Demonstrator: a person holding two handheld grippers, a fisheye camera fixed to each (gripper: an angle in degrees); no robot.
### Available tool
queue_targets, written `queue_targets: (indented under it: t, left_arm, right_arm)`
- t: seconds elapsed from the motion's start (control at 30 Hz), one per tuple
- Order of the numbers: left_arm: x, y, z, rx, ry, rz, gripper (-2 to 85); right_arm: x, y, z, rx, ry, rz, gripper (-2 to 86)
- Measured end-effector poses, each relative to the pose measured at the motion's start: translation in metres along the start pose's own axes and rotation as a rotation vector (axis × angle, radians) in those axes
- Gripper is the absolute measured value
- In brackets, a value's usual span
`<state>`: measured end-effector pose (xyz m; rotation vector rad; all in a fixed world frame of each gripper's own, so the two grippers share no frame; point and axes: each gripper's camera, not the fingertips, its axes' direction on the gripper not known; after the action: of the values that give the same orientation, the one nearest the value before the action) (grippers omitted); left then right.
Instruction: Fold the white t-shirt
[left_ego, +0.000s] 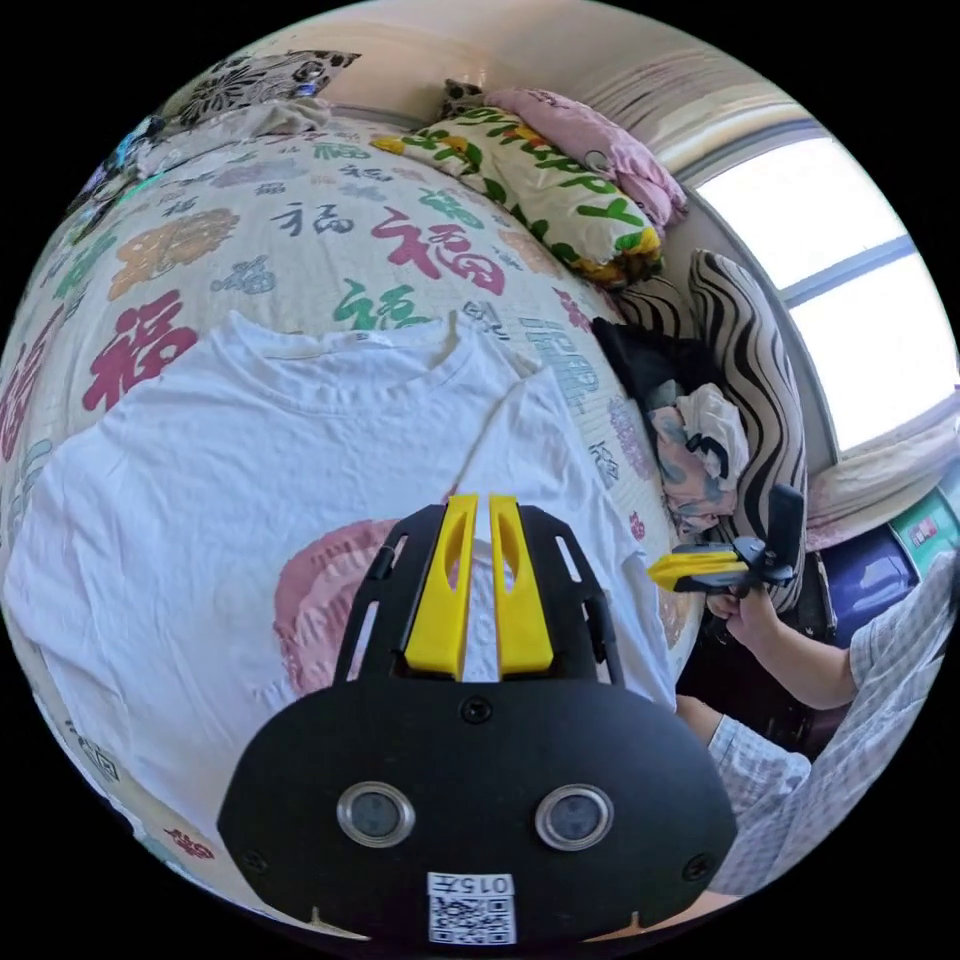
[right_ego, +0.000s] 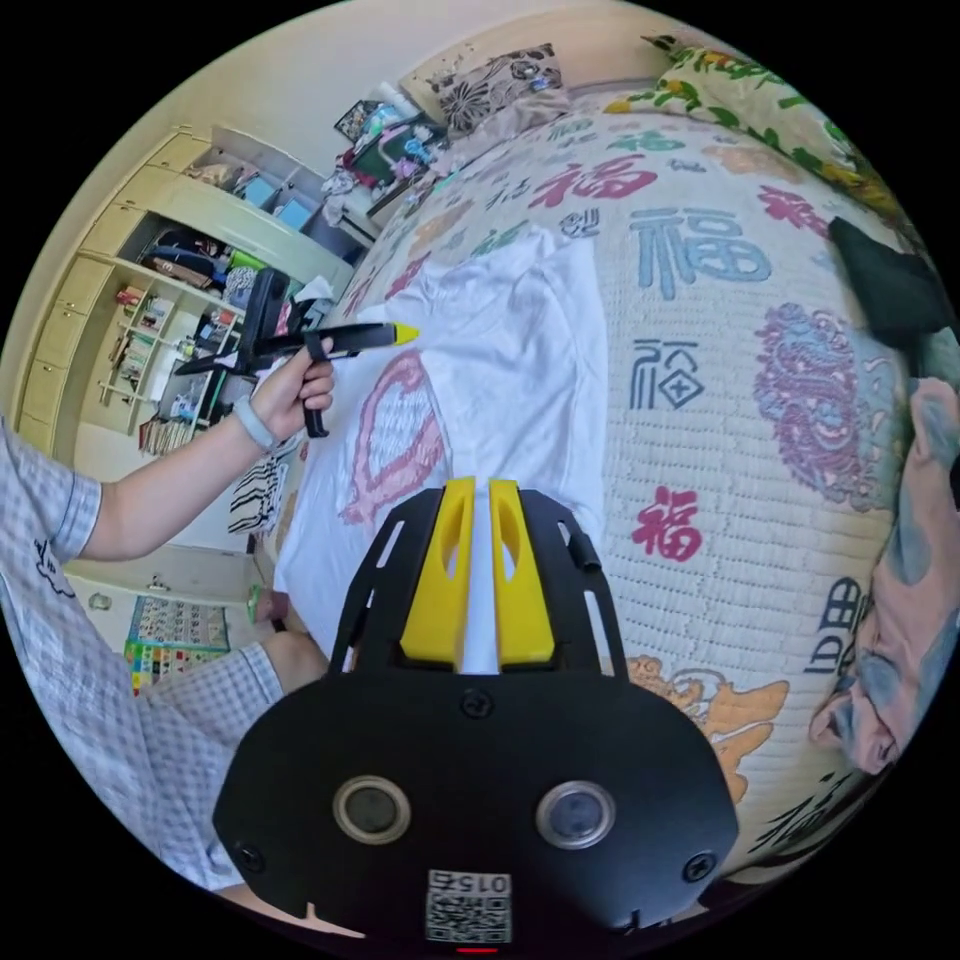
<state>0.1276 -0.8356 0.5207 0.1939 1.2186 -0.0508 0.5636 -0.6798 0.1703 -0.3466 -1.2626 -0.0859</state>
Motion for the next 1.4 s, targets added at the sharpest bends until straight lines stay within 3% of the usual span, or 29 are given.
queue_targets:
  t: [0.1,0.27,0.47,0.7,0.97,1.07,1.3,1.4]
  left_arm:
    - [0.007,-0.004,0.0,-0.029,0.07,0.041,0.1]
    - [-0.013,0.012,-0.013,-0.091,0.008,-0.02,-0.4]
    - [-0.054,0.069,-0.122,0.116,0.104,-0.149,0.5]
    - [-0.157,0.227,-0.336,0.449,-0.314,-0.69,5.1]
    - [-0.23,0.295,-0.411,0.51,-0.208,-0.86,6.9]
    - [-0.236,0.313,-0.432,0.544,-0.173,-0.875,2.7]
    - [-0.202,0.369,-0.499,0.584,-0.094,-0.801,-0.4]
    - [-0.189,0.383,-0.517,0.586,-0.08,-0.797,-0.6]
  right_arm:
    - [0.009,-0.026,0.027,0.004,0.037,0.025,0.3]
    - [0.014,-0.051,0.1,-0.211,0.064,0.044,-0.4]
    - [-0.004,-0.068,0.13,-0.224,0.066,0.086,-0.4]
    - [-0.095,-0.162,0.197,-0.178,-0.035,-0.094,0.9]
    - [-0.261,-0.351,0.406,-0.296,-0.137,-0.41,5.8]
    - [-0.311,-0.405,0.478,-0.348,-0.126,-0.441,6.8]
    - [-0.376,-0.483,0.634,-0.515,0.086,-0.454,8.8]
    - [-0.39,-0.504,0.688,-0.556,0.255,-0.472,4.7]
